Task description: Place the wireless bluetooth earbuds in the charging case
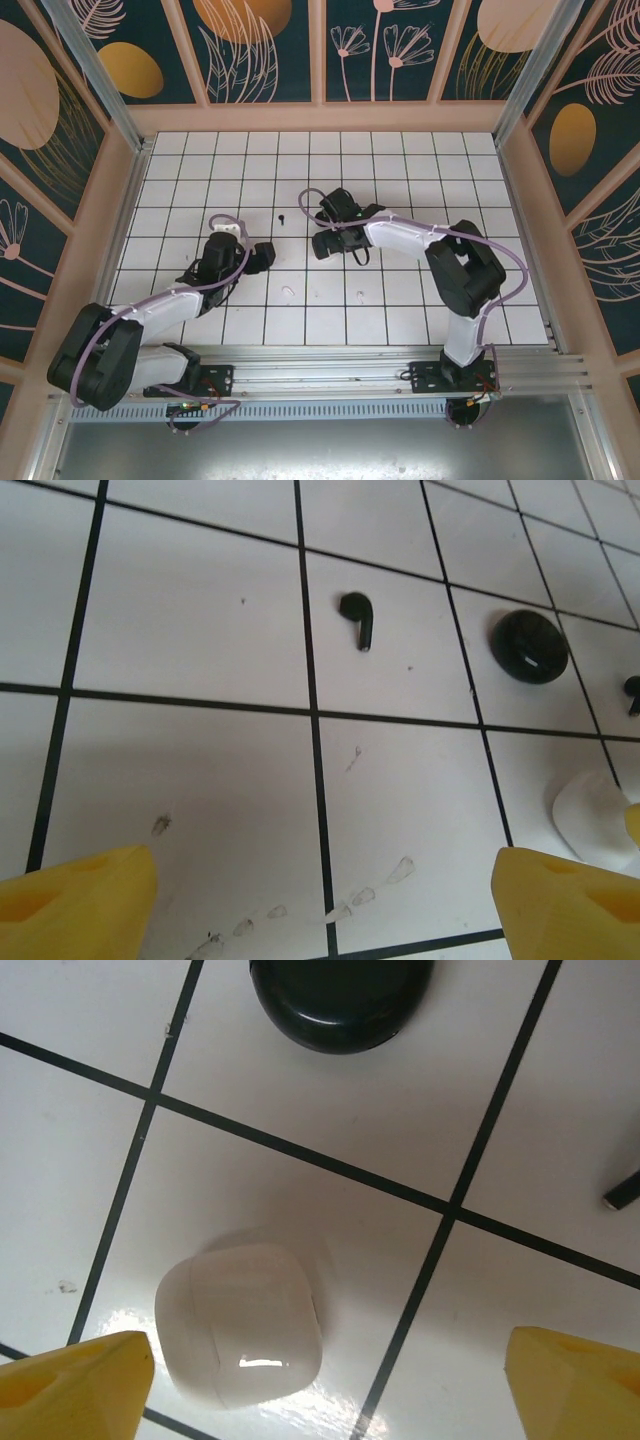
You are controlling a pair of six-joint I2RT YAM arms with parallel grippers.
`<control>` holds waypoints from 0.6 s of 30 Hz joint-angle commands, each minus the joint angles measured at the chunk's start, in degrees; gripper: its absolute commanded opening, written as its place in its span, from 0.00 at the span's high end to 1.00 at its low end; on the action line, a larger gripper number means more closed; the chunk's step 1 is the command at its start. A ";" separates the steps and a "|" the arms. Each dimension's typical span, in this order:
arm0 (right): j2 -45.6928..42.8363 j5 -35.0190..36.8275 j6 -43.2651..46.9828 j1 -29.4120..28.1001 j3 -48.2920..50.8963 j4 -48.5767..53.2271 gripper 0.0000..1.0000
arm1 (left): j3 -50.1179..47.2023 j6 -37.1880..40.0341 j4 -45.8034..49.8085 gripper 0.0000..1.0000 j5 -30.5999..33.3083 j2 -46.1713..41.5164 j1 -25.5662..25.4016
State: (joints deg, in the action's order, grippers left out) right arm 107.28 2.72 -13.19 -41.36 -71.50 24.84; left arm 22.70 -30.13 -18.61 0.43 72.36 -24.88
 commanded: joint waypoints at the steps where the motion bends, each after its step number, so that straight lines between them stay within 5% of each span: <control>1: 2.75 -0.56 -1.03 -0.87 -3.45 3.69 0.16 | -0.11 -1.30 -1.09 0.14 -0.40 0.48 -0.43; 18: 8.04 -5.01 -4.21 -1.17 -6.58 6.13 0.29 | 1.34 0.33 1.61 0.17 -0.61 -1.66 -0.41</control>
State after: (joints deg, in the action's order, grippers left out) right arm 114.41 0.10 -15.62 -42.11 -77.21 27.86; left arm 22.70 -30.28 -18.44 -0.16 72.25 -24.91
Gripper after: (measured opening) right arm 0.723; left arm 0.831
